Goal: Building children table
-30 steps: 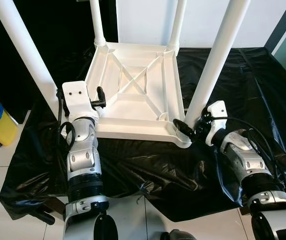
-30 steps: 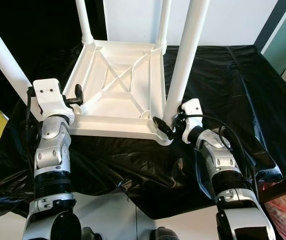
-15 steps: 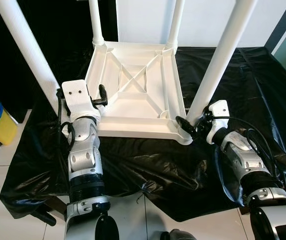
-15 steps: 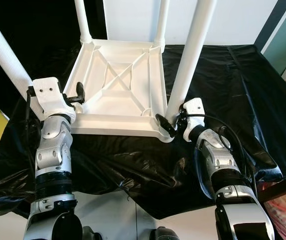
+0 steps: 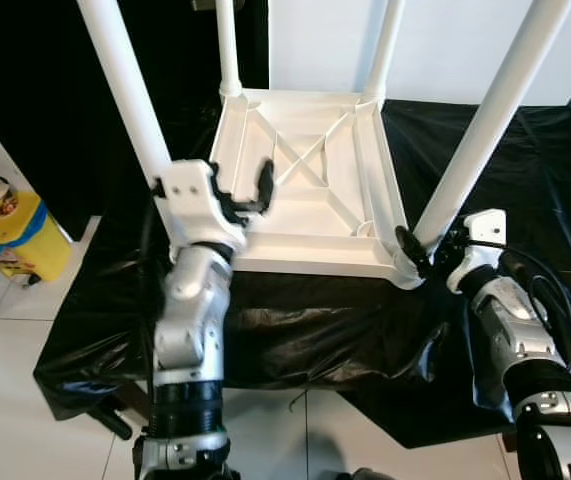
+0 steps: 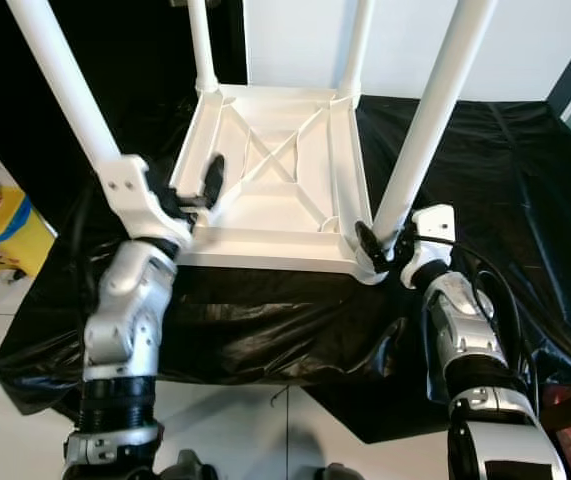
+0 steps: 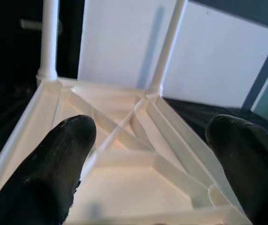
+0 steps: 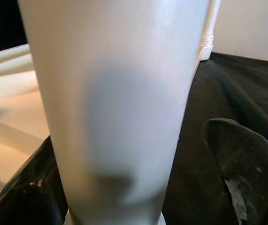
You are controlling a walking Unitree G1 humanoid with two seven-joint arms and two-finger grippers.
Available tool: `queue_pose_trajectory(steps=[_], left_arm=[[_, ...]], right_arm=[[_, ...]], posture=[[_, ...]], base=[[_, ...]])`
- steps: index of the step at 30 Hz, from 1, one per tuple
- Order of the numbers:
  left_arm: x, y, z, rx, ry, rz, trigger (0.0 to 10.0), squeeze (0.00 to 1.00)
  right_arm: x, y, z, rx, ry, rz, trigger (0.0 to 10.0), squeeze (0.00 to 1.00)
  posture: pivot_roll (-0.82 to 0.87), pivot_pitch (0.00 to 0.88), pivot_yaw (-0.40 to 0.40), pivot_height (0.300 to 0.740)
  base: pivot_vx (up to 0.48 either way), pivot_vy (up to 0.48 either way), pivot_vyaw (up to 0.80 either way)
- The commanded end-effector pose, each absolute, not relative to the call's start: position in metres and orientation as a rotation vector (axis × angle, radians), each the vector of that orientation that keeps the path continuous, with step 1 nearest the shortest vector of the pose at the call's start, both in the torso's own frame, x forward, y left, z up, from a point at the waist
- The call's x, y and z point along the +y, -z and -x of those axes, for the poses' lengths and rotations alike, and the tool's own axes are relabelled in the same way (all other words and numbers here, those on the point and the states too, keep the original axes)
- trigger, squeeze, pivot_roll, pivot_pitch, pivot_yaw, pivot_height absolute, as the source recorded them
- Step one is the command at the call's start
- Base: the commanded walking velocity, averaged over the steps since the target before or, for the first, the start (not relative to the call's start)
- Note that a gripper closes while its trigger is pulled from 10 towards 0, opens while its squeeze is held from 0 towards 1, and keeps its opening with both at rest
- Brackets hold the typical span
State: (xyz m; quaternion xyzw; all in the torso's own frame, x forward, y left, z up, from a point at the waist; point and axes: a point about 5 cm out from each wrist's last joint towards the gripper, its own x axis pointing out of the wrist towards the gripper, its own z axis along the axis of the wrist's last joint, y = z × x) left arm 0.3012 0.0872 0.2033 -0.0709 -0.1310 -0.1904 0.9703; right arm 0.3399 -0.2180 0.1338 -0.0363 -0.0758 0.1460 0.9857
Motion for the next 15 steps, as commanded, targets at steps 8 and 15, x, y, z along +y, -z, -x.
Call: queue_pose_trajectory(steps=[8,15], left_arm=[[0.071,-0.188,-0.281,-0.265,0.822,-0.031,10.0,0.00],[0.075,-0.178,-0.272,-0.233,0.820,-0.089,10.0,0.00]], right_arm=[[-0.191,-0.149,-0.328,-0.311,-0.215,0.046,10.0,0.00],[-0.183,-0.169,-0.313,-0.399,-0.073,0.037,10.0,0.00]], posture=[[-0.04,0.012,-0.025,0.740],[-0.04,0.017,-0.031,0.740]], base=[[0.000,0.000,0.00],[0.000,0.000,0.00]])
